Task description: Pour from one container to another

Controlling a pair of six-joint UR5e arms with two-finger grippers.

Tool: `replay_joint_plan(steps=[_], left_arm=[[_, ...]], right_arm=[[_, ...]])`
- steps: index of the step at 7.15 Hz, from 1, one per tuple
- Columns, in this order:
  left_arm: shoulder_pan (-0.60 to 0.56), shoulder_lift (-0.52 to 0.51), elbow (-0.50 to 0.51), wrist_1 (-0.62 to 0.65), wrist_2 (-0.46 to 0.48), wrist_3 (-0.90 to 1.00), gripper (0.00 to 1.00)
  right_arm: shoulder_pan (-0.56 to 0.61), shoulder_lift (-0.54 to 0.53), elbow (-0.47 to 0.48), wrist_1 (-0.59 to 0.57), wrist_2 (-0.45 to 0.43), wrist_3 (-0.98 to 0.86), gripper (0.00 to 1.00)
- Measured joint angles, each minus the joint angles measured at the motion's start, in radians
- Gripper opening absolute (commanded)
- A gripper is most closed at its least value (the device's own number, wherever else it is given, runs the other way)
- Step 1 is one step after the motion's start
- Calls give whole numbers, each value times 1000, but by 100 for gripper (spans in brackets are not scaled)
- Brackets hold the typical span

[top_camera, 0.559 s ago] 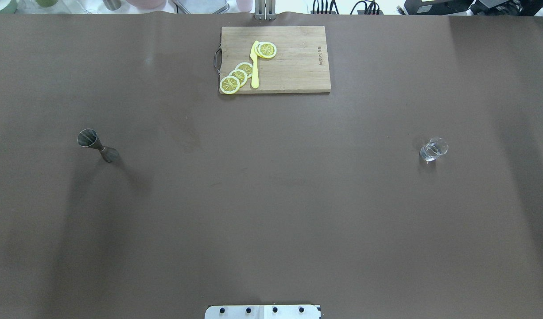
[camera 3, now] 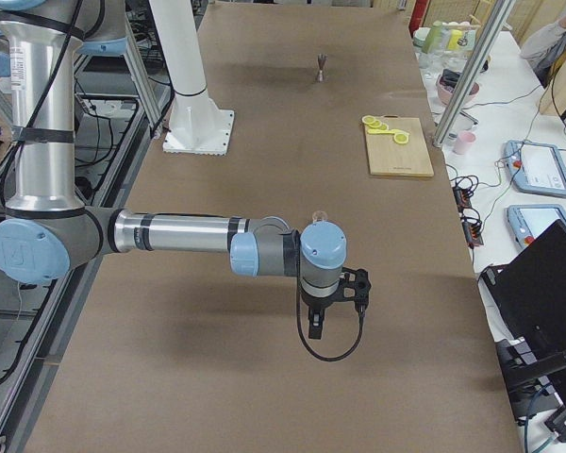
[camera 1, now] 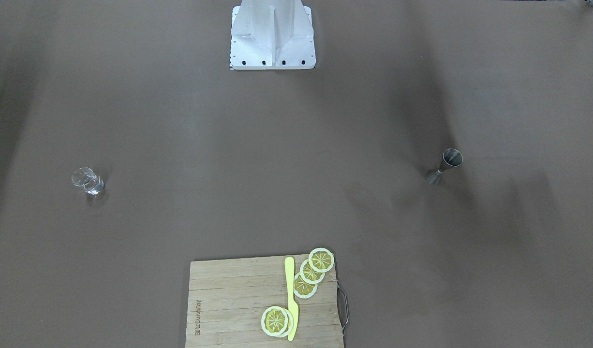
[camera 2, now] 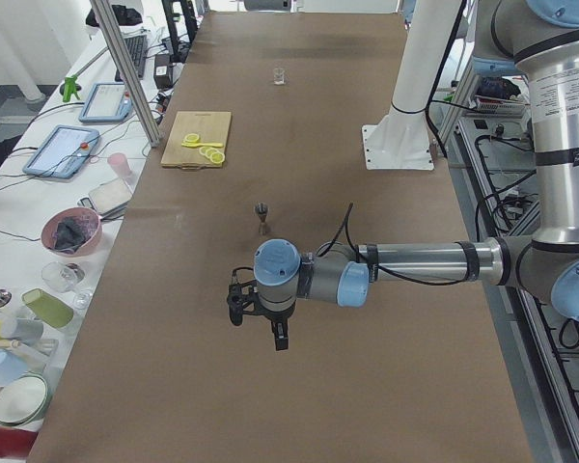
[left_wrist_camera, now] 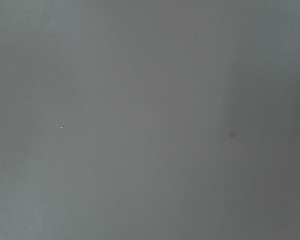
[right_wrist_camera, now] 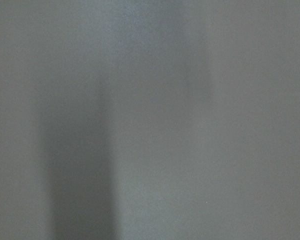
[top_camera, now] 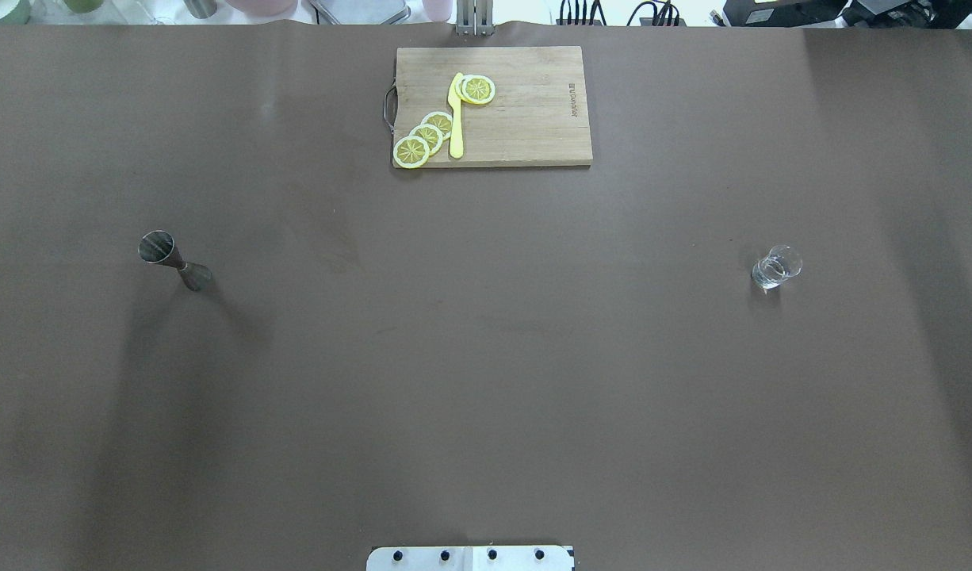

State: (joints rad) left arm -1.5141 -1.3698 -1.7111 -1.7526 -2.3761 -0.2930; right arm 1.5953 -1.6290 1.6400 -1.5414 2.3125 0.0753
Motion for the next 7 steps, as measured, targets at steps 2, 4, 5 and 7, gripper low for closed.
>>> replay_joint_plan(steps=[2,4,5,7], left_arm=[[0,0,0,-1,0,0,99],[0,0,1,-1,0,0,99],[0,0,1,-1,0,0,99],[0,-1,1,-1,1,0,99]], right_arm=[[1,-1,9,-2,-6,4,100],[1,-4,21,-8,-7,8,100],[2,-5,22,-8,-7,9,100],[0,-6,17,-5,-7,7,100]])
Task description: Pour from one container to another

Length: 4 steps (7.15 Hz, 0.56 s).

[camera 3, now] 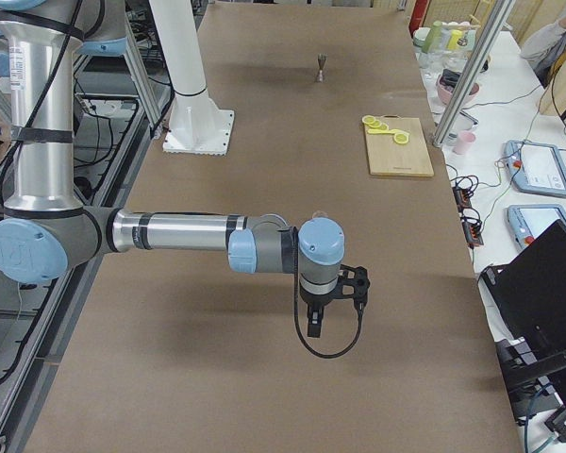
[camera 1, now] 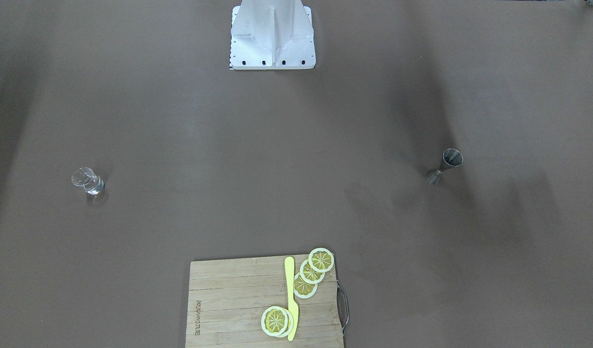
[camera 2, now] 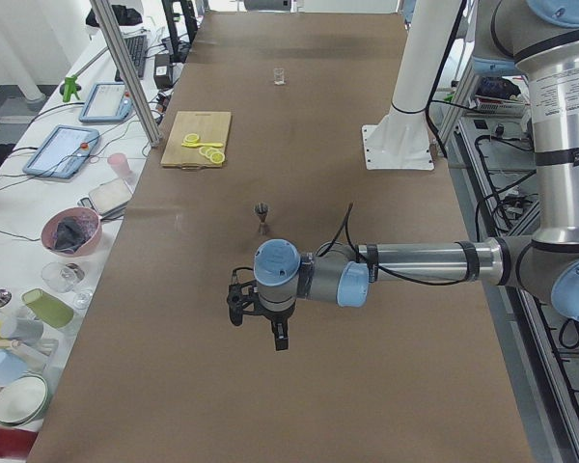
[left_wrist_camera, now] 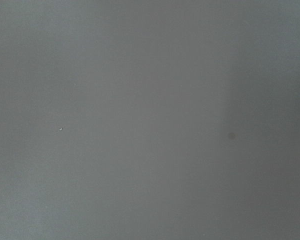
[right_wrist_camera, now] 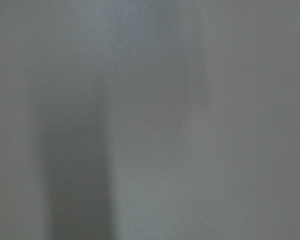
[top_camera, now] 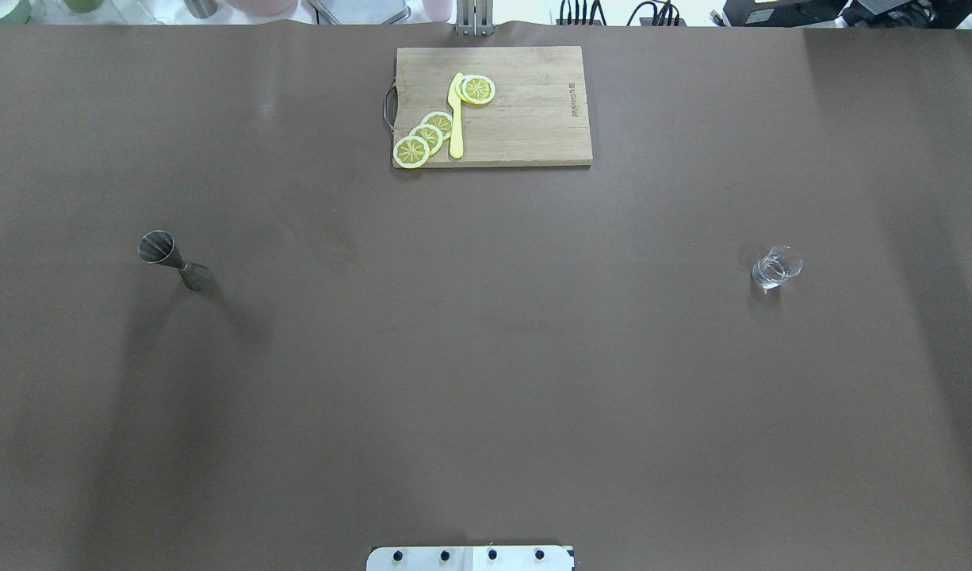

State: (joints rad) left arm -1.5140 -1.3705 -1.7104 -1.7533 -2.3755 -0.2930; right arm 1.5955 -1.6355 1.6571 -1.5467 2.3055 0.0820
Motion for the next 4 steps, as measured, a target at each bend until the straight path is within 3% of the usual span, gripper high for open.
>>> replay_joint_plan(steps=[4], left_arm=[[1,-1,0,0,0,0,99]], right_arm=[[-4,13,26,4,27,-11,100]])
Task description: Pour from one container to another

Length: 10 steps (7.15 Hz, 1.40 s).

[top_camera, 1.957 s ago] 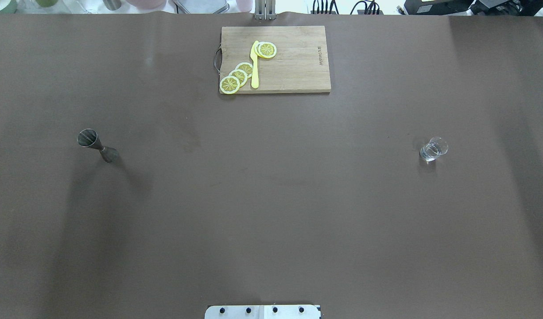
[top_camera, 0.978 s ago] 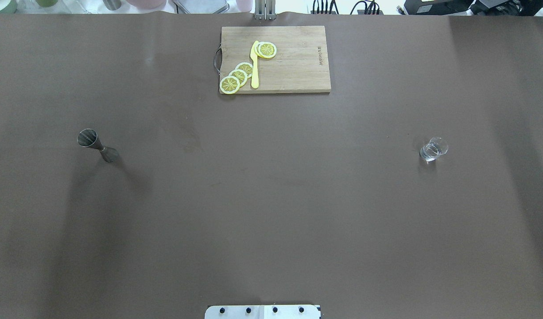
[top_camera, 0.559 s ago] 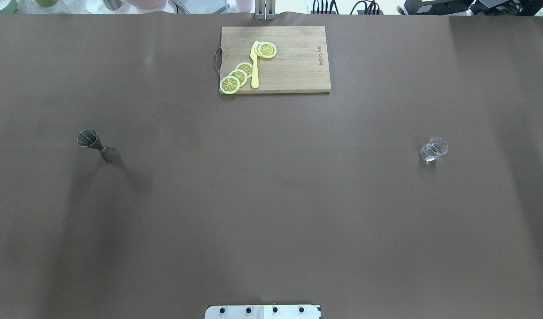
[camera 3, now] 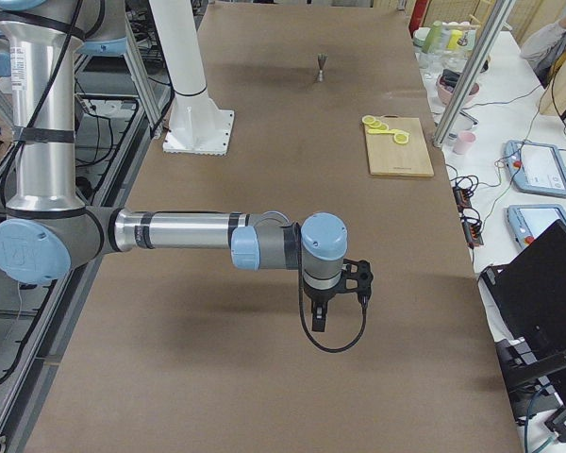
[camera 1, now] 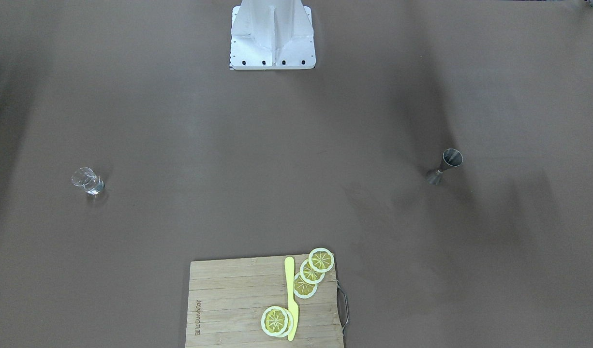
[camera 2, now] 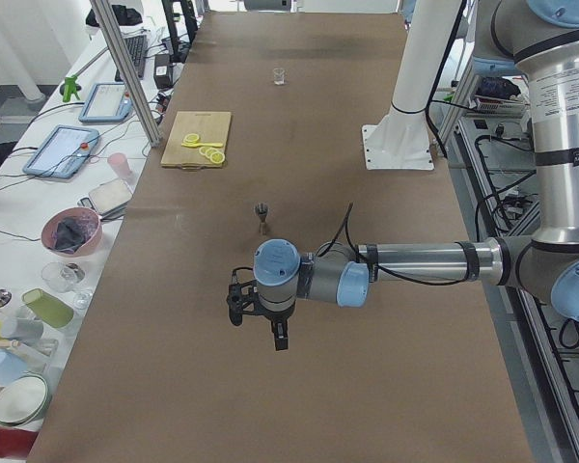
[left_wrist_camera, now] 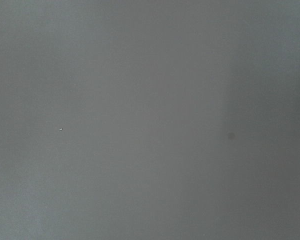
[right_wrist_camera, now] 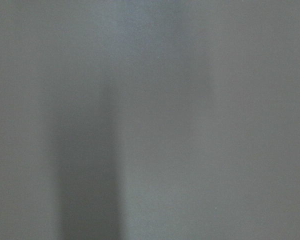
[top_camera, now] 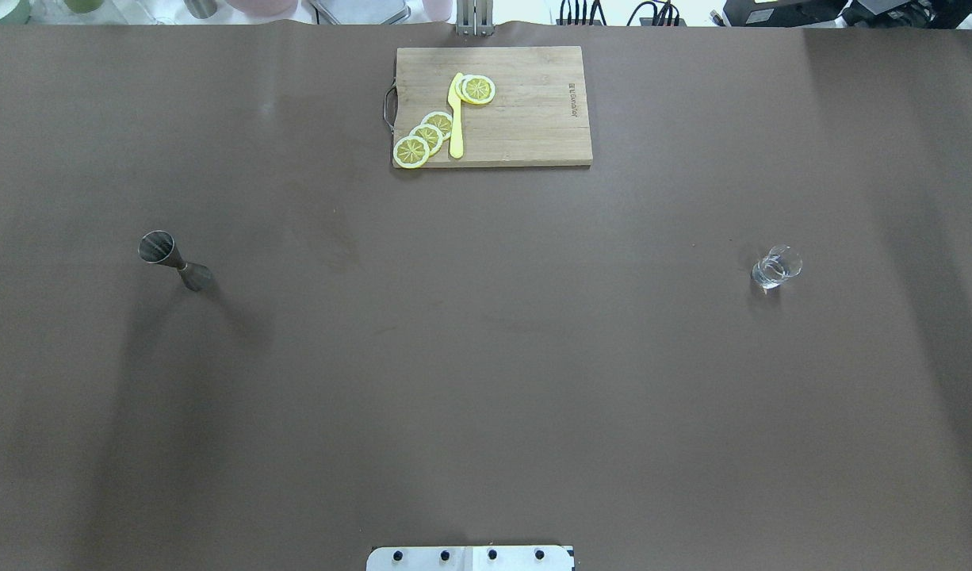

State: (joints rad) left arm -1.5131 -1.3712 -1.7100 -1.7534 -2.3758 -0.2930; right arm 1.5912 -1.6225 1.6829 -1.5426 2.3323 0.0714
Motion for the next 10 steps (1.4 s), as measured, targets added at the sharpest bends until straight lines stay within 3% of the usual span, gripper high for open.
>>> replay_joint_plan(steps=[10], left_arm=[[0,0,4,0,0,0,99]], right_arm=[[-75,7,49,178,87,13,100]])
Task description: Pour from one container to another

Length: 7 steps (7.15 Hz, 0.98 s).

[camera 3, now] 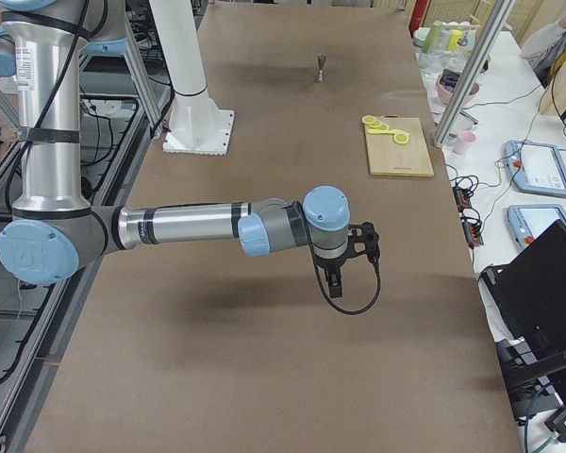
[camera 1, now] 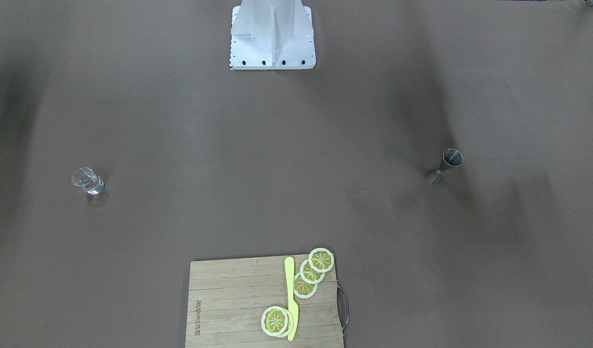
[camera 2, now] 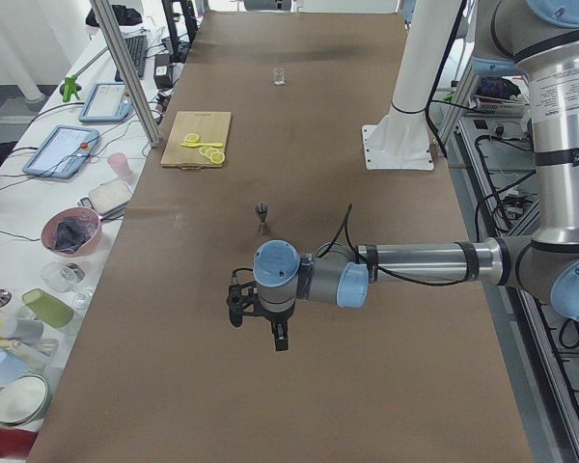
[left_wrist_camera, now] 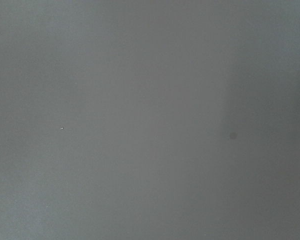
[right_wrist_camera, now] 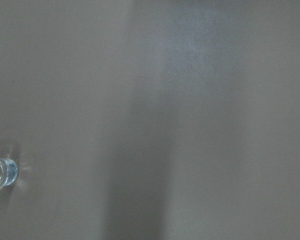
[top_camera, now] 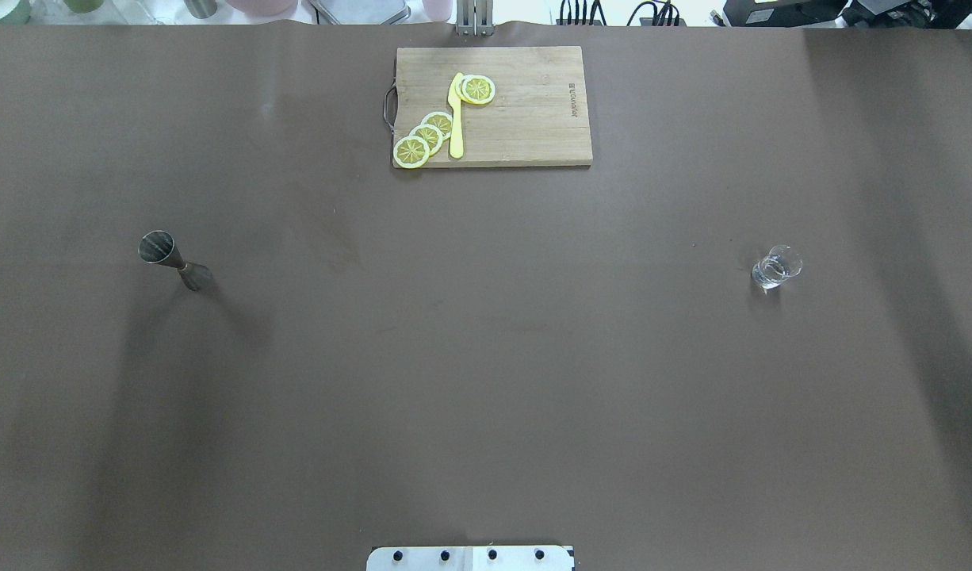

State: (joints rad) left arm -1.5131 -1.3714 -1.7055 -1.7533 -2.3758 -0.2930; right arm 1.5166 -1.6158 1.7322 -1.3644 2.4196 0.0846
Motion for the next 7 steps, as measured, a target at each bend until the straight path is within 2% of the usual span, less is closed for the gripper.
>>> replay_joint_plan(steps=[3,7], left_arm=[[-1,0,0,0,0,0,99],[-1,0,-2,0,0,0,99]], right_arm=[[-21,0,2,98,36,-1,100],[-42,-5,50,120,175,-2,100]])
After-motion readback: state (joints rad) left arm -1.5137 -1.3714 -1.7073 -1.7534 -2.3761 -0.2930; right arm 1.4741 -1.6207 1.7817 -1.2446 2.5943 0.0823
